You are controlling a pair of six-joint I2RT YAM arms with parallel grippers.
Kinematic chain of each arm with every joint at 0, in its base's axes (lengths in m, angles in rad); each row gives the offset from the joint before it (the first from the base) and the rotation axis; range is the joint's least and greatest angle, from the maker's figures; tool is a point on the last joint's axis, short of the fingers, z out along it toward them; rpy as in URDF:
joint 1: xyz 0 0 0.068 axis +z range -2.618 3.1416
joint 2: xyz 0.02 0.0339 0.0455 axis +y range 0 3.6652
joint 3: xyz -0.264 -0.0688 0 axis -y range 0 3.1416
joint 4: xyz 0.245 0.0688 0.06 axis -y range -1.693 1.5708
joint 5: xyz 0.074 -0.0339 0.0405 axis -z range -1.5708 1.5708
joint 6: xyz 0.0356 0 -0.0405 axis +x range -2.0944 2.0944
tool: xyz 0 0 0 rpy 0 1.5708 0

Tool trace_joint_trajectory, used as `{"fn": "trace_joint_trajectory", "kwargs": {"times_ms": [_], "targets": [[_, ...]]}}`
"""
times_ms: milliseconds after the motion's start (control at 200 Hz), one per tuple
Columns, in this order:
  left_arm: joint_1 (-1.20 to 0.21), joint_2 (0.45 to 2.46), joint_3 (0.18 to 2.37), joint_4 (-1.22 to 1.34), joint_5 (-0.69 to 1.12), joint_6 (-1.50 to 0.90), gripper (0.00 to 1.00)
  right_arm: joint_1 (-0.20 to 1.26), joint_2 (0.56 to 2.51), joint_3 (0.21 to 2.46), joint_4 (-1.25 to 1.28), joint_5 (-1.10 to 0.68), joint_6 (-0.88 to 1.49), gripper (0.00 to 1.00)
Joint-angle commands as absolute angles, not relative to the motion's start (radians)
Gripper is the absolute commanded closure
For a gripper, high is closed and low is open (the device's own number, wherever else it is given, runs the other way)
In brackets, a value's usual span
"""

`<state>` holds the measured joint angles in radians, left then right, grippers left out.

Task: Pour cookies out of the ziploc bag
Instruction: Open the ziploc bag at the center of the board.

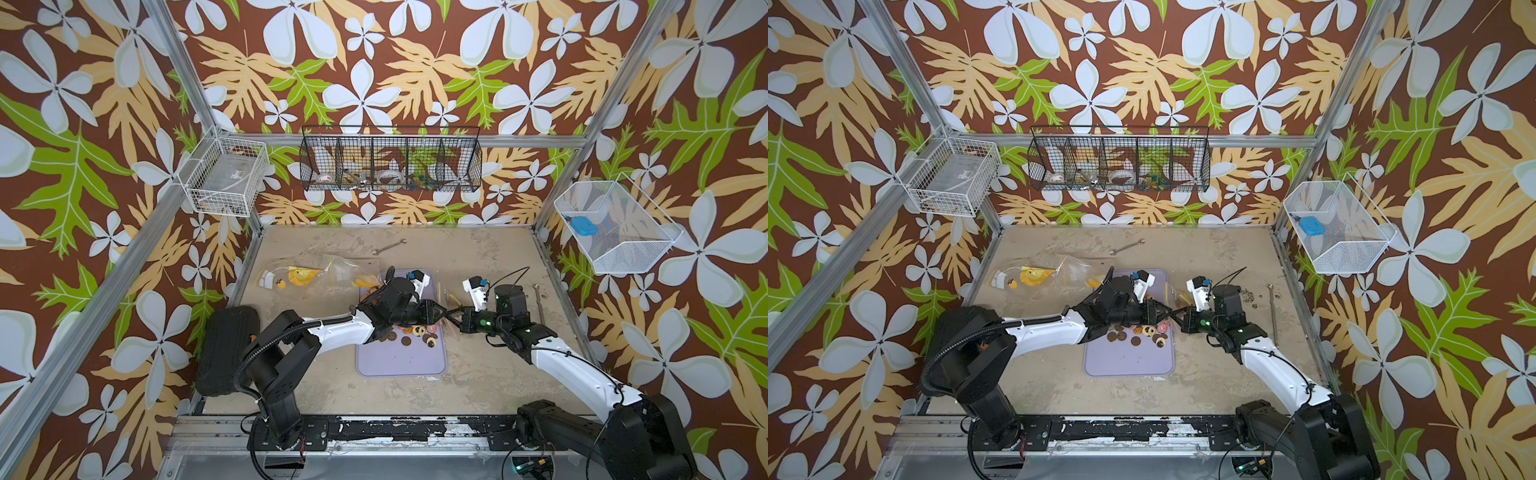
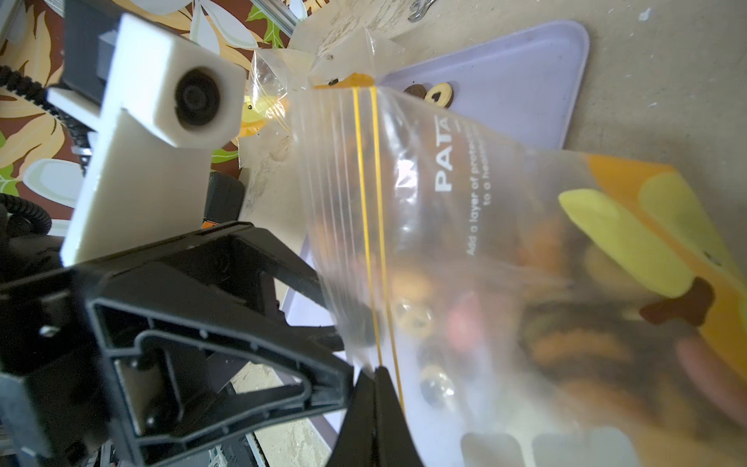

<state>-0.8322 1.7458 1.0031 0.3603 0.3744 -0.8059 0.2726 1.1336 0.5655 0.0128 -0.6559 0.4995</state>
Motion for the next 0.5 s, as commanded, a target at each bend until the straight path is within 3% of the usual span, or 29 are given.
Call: {"fn": "trace_joint_trajectory", "kwargs": {"times_ms": [0,495], "targets": [[-0.838,1.761,1.019,0.324,0.374,-0.795,0.70,0.273,1.129,0.575,0.026,-0.659,0.498,1.00],[-0.843,1.781,1.036,0.312,0.389,-0.796,0.95,0.271,1.126,0.582,0.011,-0.631,0.492,1.00]]}}
